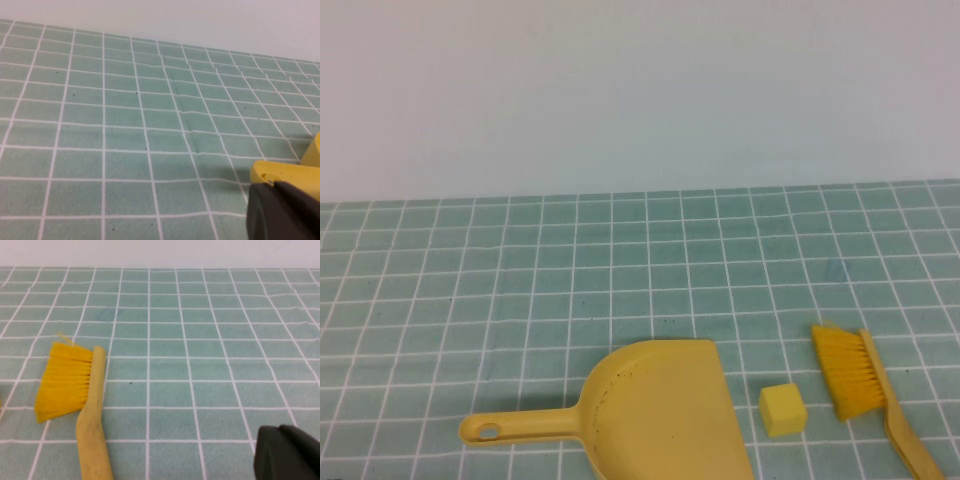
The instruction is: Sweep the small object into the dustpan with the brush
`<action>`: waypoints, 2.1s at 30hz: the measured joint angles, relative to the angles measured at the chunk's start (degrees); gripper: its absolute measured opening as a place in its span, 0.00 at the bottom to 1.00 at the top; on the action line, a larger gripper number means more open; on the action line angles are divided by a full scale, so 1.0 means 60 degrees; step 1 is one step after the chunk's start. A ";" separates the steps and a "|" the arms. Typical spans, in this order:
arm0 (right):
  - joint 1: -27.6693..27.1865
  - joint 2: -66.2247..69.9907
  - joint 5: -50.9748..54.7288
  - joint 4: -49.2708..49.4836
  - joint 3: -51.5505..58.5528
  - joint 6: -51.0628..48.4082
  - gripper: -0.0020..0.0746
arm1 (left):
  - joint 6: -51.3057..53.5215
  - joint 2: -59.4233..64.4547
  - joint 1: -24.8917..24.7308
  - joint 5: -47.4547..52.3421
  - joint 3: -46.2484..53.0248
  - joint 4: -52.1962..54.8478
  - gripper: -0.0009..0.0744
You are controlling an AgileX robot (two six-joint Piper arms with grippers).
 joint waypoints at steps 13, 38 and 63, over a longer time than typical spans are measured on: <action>0.0000 0.0000 0.0000 0.0000 0.0000 0.0000 0.02 | 0.0000 0.0000 0.0000 0.0000 0.0000 0.0000 0.01; 0.0000 0.0000 -0.0511 -0.0403 0.0020 -0.0140 0.02 | 0.0437 0.0004 0.0000 -0.0524 0.0000 0.0040 0.01; 0.0000 0.0000 -0.7440 0.0450 0.0020 0.0000 0.02 | 0.0096 0.0004 0.0000 -0.2988 0.0000 -0.3752 0.01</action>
